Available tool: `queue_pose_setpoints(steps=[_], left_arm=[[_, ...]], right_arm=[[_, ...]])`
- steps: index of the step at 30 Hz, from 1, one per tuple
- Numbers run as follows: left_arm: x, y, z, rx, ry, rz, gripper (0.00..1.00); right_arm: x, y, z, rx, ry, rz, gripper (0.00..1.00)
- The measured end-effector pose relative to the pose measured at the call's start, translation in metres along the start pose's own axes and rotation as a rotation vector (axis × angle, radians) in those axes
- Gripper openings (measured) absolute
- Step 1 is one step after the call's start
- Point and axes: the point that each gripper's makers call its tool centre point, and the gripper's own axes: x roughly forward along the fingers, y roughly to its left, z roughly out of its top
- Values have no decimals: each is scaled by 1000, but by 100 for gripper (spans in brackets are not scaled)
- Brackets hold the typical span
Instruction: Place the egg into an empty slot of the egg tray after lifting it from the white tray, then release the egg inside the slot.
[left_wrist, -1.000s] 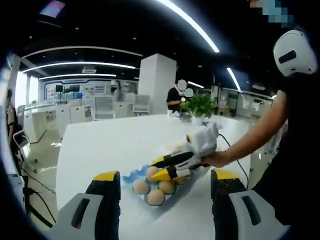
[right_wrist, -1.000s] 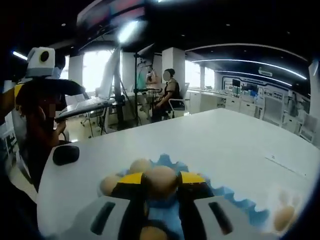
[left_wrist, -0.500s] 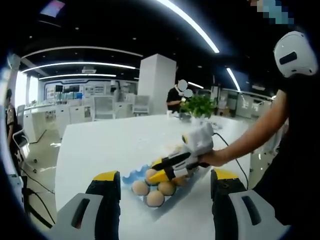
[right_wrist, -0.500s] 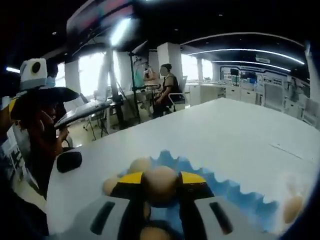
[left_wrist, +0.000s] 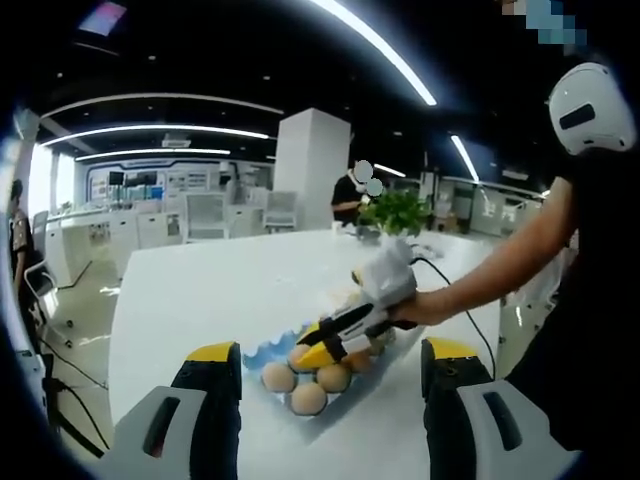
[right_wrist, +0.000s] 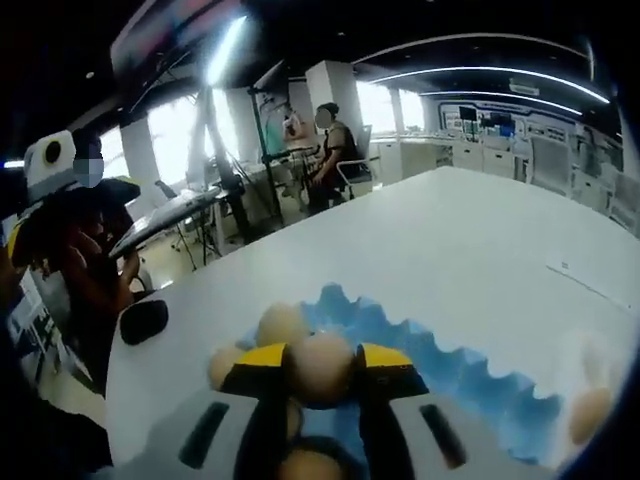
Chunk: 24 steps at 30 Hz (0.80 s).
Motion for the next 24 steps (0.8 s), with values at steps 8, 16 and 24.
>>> queue_pose_setpoints(steps=[8,16,24], left_arm=[[-2,0,-2,1,4,4,74],[-2,-1,-2,2,4,1,74],[-1,-1,-2,3,1,3,74]], right_arm=[[-12,2,6,-27,-98,11,40],[-43,3,31,-35,-265,56,59],[-74,-5,16,-62,-236,40,52]])
